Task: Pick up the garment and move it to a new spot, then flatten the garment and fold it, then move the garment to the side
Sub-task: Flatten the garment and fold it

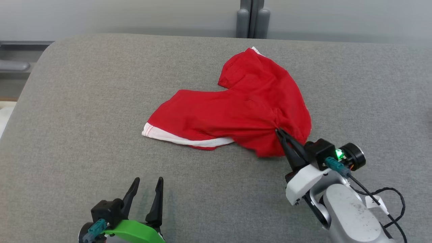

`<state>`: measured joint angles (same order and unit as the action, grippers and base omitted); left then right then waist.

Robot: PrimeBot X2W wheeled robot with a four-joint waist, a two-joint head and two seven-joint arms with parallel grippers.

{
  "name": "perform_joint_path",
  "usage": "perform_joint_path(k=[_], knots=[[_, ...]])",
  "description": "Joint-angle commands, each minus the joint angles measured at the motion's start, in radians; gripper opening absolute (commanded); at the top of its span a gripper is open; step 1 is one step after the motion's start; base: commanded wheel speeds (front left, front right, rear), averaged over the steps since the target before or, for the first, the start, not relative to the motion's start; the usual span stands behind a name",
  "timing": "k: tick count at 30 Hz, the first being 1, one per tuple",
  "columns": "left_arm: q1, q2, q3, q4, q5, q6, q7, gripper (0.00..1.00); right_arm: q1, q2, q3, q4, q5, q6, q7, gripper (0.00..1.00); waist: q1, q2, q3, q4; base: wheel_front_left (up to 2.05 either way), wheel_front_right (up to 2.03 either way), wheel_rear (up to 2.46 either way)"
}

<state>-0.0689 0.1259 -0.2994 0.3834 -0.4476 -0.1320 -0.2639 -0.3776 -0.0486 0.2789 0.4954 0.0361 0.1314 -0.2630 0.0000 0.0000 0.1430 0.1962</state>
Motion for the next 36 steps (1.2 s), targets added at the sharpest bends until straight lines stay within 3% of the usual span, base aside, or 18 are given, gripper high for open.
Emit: perform_joint_path(k=[1,9,17,23,32,34,35,36], knots=[[0.015,0.004,0.002,0.000,0.004,0.003,0.000,1.00,0.017,-0.004,-0.012,-0.027,0.022,-0.002,-0.002,0.00,0.0000,0.0000,-0.025,-0.026,0.00,0.00,0.00],[0.056,-0.015,0.006,0.007,0.025,0.003,0.000,1.00,0.057,-0.021,-0.125,-0.180,0.037,-0.002,-0.002,0.00,0.0000,0.0000,-0.072,-0.092,0.00,0.00,0.00],[0.009,-0.017,-0.008,-0.013,0.020,0.003,0.000,1.00,-0.008,-0.059,-0.168,-0.172,0.033,-0.002,0.061,0.00,0.0000,0.0000,0.003,-0.110,0.00,0.00,0.00],[-0.063,0.006,-0.060,-0.034,-0.017,0.003,0.000,1.00,-0.133,-0.058,-0.204,-0.068,-0.076,-0.002,0.083,0.00,0.0000,0.0000,0.121,-0.064,0.00,0.00,0.00],[-0.162,0.042,-0.109,-0.055,-0.067,0.003,0.000,1.00,-0.361,-0.031,-0.301,0.181,-0.283,-0.002,0.068,0.00,0.0000,0.0000,0.248,0.016,0.00,0.00,0.00],[-0.176,0.045,-0.111,-0.056,-0.075,0.003,0.000,1.00,-0.397,-0.027,-0.338,0.236,-0.328,-0.002,0.065,0.18,0.0000,0.0000,0.260,0.023,0.00,0.00,0.00],[-0.183,0.045,-0.111,-0.055,-0.076,0.003,0.000,1.00,-0.410,-0.025,-0.368,0.264,-0.350,-0.002,0.063,0.44,0.0000,0.0000,0.262,0.025,0.00,0.00,0.00],[-0.187,0.045,-0.111,-0.055,-0.074,0.003,0.000,1.00,-0.419,-0.024,-0.395,0.284,-0.367,-0.002,0.058,0.50,0.0000,0.0000,0.263,0.026,0.00,0.00,0.00]])
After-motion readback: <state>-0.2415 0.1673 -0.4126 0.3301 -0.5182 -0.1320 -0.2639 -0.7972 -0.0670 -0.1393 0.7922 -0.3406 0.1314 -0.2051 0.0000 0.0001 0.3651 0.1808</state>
